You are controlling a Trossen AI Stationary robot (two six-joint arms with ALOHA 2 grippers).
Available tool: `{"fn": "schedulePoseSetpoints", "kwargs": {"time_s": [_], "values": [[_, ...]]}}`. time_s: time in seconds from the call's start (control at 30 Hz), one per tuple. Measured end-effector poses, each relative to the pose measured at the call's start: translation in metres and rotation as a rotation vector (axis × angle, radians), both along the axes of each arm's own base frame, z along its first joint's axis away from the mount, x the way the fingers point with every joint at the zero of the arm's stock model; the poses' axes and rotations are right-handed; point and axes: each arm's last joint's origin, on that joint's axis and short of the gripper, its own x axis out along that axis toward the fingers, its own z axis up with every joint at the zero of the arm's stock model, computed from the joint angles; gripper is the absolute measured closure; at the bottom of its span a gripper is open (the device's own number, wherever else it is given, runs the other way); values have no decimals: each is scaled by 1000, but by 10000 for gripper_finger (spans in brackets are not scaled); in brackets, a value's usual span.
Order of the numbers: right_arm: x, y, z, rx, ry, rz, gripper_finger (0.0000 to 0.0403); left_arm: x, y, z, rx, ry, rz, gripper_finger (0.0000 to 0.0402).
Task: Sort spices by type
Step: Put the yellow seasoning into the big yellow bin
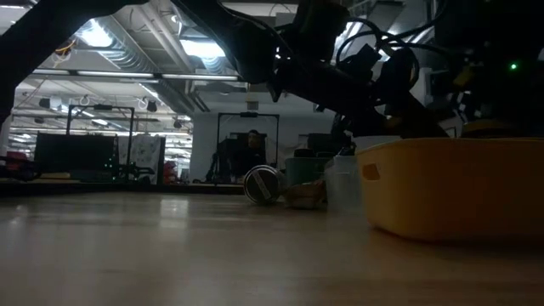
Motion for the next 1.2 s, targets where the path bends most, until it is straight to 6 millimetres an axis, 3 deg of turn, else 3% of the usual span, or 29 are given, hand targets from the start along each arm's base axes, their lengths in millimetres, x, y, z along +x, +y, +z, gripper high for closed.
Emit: {"fn": "schedulePoseSetpoints", "kwargs": {"time_s": [1.2], "values": [[2,0,-2,-7,-21,5,398,0,4,0,11,2,1,176]]}}
